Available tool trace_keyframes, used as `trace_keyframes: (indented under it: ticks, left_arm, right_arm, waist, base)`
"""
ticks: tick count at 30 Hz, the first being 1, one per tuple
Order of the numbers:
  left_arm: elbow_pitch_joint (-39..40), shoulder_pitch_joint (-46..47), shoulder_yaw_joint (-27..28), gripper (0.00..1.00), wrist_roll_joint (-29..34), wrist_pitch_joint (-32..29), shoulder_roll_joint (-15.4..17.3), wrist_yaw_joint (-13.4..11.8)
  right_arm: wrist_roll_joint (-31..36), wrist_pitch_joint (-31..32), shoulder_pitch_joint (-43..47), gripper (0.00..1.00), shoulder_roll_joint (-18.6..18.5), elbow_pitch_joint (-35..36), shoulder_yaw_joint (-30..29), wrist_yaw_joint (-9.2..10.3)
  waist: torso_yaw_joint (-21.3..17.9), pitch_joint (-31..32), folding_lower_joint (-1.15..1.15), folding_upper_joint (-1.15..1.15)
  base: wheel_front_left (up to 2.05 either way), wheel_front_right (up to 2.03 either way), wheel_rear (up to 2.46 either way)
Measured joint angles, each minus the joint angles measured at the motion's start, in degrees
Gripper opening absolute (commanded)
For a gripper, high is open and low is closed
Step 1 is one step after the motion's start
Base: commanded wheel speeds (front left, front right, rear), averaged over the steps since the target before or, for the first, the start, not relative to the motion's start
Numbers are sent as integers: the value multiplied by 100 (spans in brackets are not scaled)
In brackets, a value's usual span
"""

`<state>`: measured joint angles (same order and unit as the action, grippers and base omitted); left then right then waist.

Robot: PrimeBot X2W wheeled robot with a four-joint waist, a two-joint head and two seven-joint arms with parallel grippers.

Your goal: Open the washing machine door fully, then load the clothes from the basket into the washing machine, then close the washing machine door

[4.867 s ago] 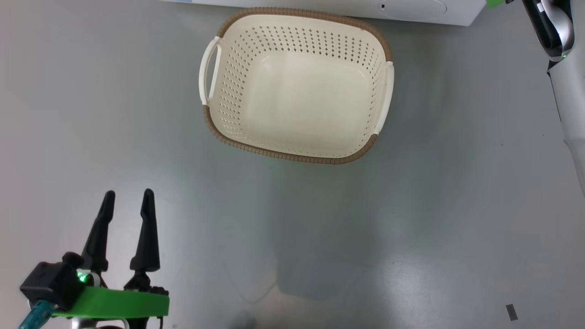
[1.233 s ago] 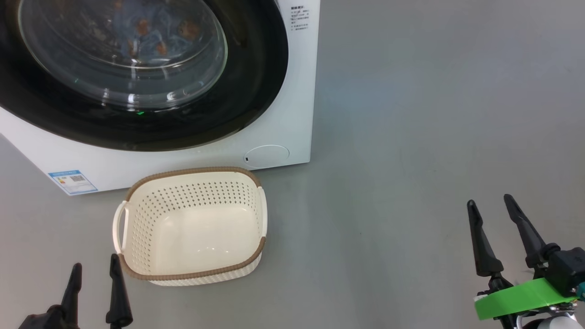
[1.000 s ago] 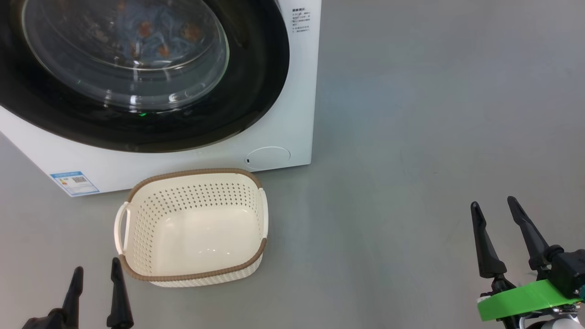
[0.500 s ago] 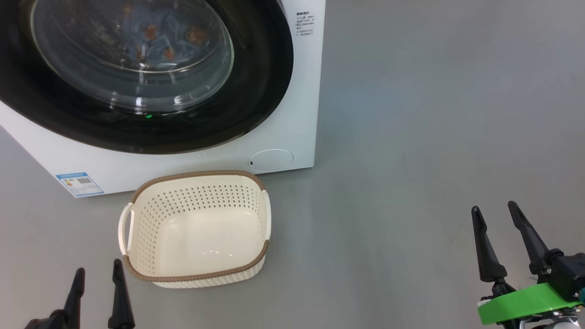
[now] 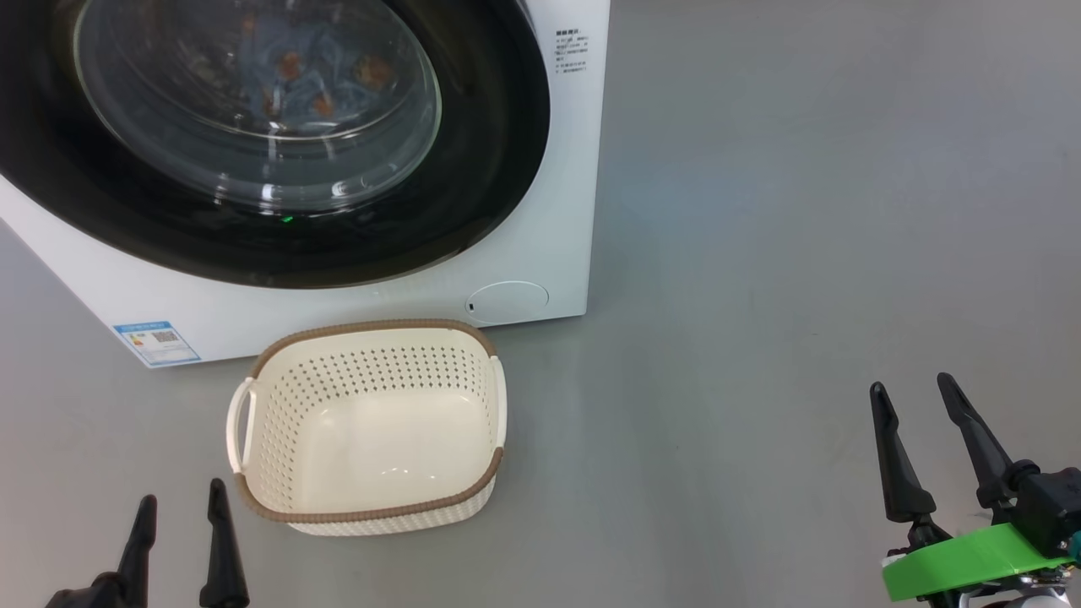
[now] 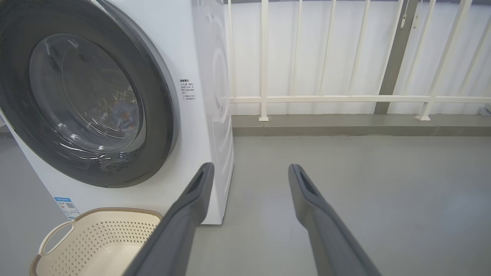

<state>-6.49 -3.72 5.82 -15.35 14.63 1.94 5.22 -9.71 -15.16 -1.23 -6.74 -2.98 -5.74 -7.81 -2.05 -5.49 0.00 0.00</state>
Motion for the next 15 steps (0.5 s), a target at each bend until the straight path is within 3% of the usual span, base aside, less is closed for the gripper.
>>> trace_keyframes:
  ticks: [15]
  left_arm:
    - [-1, -30, -105, 100, -9, 0, 0, -93]
  right_arm:
    - [0, 0, 15, 100, -53, -53, 64, 0]
  waist:
    - [79, 172, 0, 0]
  base:
    - [0, 0, 0]
